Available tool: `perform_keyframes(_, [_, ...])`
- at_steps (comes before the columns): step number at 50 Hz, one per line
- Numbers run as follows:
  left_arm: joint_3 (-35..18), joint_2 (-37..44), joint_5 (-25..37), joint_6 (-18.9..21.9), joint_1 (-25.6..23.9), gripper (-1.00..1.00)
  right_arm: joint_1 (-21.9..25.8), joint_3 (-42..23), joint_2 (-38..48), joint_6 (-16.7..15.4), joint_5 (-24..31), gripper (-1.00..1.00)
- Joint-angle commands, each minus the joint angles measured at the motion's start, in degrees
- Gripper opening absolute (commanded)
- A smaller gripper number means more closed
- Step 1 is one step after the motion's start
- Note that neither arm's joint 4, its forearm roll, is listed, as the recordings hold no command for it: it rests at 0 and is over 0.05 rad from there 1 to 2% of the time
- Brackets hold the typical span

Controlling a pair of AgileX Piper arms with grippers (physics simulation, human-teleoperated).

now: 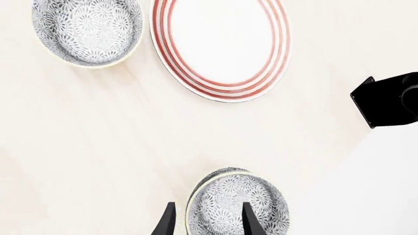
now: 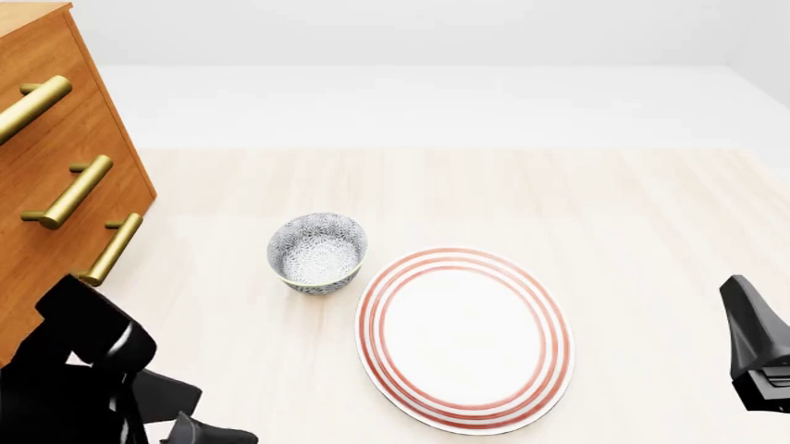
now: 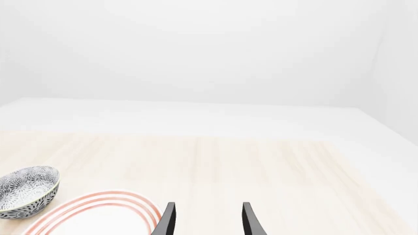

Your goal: Stack the bowl in the middle on the bowl at the back.

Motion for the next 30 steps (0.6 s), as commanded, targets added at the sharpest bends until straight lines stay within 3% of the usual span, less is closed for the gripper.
perform_keyframes(1, [-5.9,-2.6,5.4,4.5,5.2,1.0,0.1,0.0,0.0,-0.2,0.0,1.0])
perform_keyframes(10, [-11.4,-4.3,8.3,7.4,8.3,1.0,0.1,0.0,-0.1,-0.5,0.0,1.0])
perform_keyframes(12, [-12.3,-5.1,8.5,5.6,8.0,1.0,0.0,-0.1,-0.2,-0.5,0.1,1.0])
perform_keyframes(19, [-14.3,-7.4,7.1,6.5,9.7,1.0,-1.6,-1.6,-0.6,0.4,1.8,1.0])
perform_keyframes(30, [-16.6,-11.6,8.1,7.1,12.6,1.0,3.1,-12.9,-0.9,-1.6,11.7,1.0])
